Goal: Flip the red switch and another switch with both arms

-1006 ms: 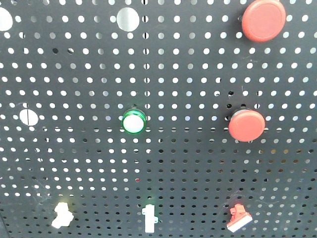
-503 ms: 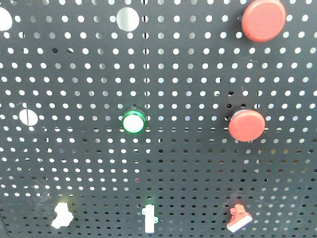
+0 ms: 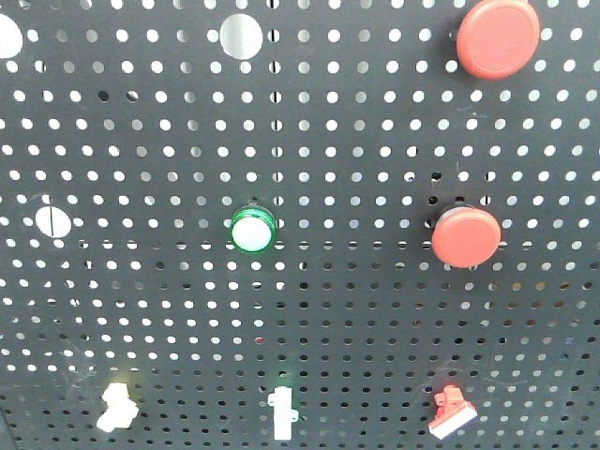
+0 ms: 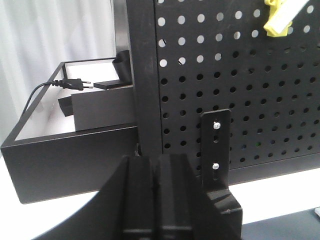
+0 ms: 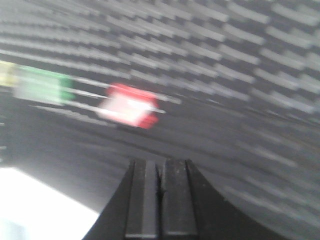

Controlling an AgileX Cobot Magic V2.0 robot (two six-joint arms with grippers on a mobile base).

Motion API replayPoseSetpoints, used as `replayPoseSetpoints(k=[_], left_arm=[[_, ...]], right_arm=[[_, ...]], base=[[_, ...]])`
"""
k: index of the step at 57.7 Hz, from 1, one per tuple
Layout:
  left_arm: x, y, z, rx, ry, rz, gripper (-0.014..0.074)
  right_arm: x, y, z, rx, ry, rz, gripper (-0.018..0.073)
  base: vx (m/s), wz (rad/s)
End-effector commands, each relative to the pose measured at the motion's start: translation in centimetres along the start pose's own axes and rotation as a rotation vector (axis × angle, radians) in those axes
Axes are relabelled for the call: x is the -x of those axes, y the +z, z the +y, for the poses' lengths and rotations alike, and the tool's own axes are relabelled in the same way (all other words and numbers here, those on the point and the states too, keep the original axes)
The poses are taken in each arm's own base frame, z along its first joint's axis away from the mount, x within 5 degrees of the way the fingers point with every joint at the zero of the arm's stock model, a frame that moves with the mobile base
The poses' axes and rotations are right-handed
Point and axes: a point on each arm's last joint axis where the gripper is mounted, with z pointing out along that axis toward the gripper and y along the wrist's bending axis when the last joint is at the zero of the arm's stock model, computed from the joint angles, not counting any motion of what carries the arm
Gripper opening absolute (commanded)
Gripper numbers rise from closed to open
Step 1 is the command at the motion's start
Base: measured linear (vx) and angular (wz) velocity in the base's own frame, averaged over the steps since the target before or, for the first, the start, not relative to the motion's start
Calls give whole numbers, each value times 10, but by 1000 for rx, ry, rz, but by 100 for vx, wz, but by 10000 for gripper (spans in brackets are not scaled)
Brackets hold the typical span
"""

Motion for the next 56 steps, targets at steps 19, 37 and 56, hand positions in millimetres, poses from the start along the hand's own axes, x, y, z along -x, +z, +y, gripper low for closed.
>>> replayPoseSetpoints(k=[19, 37, 56], left_arm=[[1, 1, 0, 4, -12, -57, 3], [1, 2, 0, 4, -12, -53, 3], [1, 2, 0, 4, -12, -53, 3]], right_arm=[[-50, 8, -18, -414, 64, -69, -6], [-46, 4, -17, -416, 52, -124, -6], [-46, 4, -17, -416, 52, -124, -6]], base=[[0, 0], [0, 0], [0, 0]])
